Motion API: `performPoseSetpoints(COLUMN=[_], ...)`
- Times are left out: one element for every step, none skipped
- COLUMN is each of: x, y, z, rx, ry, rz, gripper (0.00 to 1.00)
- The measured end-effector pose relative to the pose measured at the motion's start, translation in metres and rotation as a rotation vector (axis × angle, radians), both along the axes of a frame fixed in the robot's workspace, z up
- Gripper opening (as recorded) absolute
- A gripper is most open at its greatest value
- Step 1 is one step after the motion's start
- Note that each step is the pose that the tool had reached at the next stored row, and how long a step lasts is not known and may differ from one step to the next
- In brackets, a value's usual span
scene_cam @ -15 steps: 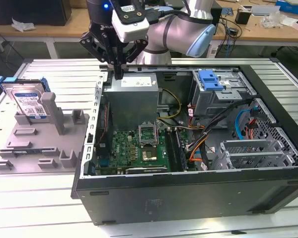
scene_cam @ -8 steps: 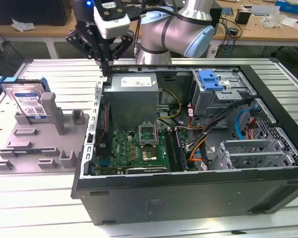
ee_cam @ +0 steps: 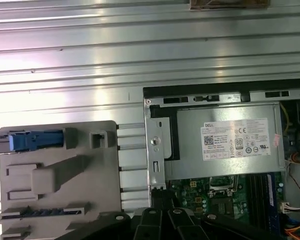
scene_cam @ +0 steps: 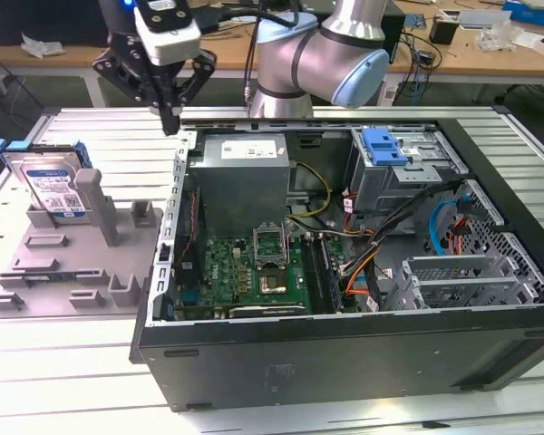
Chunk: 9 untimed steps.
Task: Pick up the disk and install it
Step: 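Reach for the disk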
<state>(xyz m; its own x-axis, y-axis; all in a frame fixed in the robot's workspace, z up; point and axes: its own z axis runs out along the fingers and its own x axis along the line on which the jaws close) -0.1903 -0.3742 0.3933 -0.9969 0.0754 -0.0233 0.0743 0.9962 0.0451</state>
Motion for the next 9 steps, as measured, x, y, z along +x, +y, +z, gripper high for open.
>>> performPoseSetpoints(x=[-0.004,-0.007,-0.011,-0.018,-0.022,-0.026,-0.032,-0.036,-0.040], y=[0.0010,0.0020,0.0029,0.0047,0.0059,0.0070,0.0084,0.0094,0.0104], z=[0.0000,0.0000,0.0000,0.0000,0.0000,0.0000,0.0000,0.0000,0.0000], rx=[-0.0001,-0.0001,-0.0001,0.0000,0.0000,0.0000,-0.0001,0.0000,0.0000], ry=[0.0000,0.0000,0.0000,0.0000,-0.0001,-0.0001,0.0000,0.0000,0.0000], rz=[0.000,0.000,0.000,0.000,0.000,0.000,0.000,0.000,0.000], gripper=[0.11,0.11,0.11,0.11,0.11,0.11,0.11,0.11,0.11])
